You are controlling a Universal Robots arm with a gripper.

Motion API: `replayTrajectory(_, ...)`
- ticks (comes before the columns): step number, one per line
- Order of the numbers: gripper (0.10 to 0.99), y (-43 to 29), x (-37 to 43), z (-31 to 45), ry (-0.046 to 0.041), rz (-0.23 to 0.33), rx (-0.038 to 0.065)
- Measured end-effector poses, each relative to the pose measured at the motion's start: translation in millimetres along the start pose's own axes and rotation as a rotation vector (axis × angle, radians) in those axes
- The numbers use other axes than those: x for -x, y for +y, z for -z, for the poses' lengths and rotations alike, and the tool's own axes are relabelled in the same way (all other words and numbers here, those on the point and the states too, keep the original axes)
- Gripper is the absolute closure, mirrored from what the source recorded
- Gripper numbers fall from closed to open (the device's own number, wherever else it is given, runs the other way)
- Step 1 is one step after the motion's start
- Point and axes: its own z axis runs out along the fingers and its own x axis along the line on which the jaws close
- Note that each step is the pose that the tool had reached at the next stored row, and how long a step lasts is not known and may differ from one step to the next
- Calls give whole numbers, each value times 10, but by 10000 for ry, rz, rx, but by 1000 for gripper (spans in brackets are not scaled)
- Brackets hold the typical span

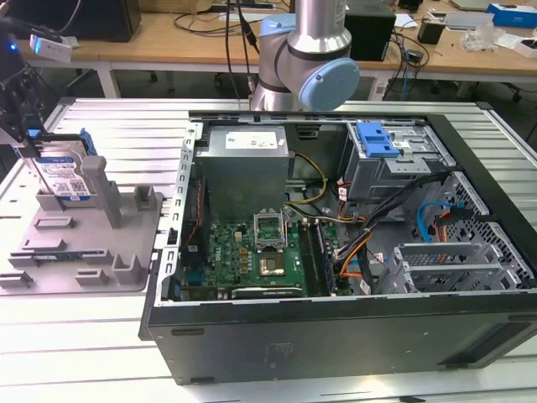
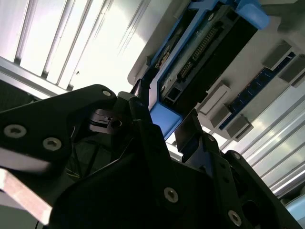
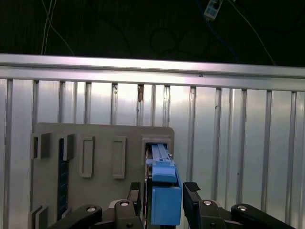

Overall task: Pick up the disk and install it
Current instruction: 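Pick up the disk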

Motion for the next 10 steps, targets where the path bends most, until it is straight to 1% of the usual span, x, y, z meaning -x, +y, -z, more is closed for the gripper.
replayTrajectory(7,616,0,0,-13,1,0,1)
replayTrajectory(8,694,0,0,-15,0,0,0)
replayTrajectory(10,694,0,0,-19,0,0,-1)
